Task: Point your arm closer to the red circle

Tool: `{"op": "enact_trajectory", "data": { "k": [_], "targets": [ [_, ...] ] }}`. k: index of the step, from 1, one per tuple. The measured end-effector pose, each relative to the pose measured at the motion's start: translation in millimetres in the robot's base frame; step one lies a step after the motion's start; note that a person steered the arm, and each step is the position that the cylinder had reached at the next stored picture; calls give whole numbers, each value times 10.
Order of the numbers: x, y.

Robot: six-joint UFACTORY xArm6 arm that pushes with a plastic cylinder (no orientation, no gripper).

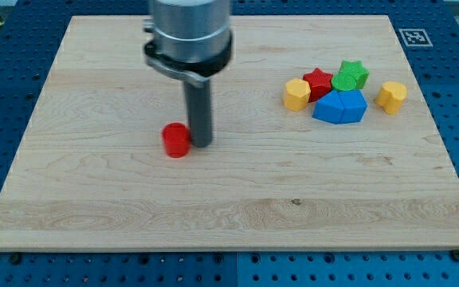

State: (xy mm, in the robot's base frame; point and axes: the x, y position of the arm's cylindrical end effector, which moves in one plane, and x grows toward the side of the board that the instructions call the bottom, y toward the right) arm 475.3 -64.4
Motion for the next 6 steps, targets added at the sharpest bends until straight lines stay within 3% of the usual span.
{"op": "enact_trajectory", "data": {
  "k": [2,3,5,6],
  "targets": [
    [-93,-468],
    [-158,-197],
    [-89,953],
    [172,653]
  ]
}}
